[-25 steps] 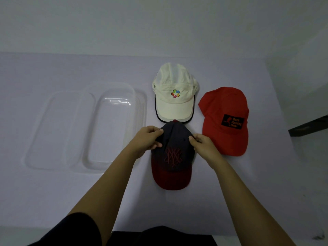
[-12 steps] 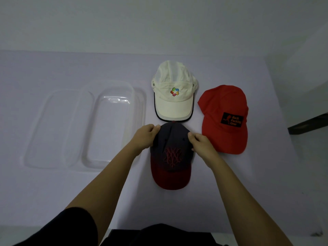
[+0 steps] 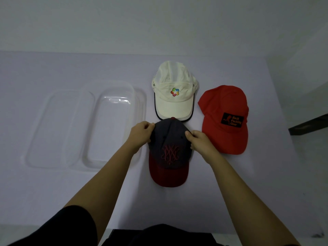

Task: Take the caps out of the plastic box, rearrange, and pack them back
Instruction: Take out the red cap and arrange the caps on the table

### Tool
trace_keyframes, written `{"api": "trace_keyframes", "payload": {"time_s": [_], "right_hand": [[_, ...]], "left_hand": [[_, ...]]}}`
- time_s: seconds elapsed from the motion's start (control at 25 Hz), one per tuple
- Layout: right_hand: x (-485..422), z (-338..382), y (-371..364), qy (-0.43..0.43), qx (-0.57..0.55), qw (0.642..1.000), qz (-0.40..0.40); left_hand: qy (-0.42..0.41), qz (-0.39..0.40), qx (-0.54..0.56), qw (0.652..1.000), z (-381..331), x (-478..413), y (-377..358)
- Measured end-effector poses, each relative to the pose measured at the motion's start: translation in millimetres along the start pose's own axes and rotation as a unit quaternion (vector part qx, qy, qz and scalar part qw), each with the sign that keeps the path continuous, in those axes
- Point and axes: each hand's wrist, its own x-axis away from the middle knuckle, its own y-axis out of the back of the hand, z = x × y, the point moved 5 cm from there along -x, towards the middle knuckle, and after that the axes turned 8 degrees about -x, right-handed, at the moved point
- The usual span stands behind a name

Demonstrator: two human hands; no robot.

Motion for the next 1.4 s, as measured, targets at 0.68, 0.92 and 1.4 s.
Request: {"api": "trace_keyframes", "payload": {"time_s": [0.68,0.92,1.4], "right_hand": [[-5.2,10.4,7.8,-0.032,-0.029,0.996,0.083],[-5.9,6.5,16.1,0.012,-0.028,0.998,0.055],[27.3,23.8,44.9,0.235,0.149,0.949,-0.148]], "left_hand": [[0.003,0.04,0.032,0.999,-10.0,4.3,-0.8],[-0.011,-0.015,-0.038,0.999,-10.4,5.9,6.4],[-0.084,-0.195,-0.066,0.975,-27.2,32.8,37.5]]}}
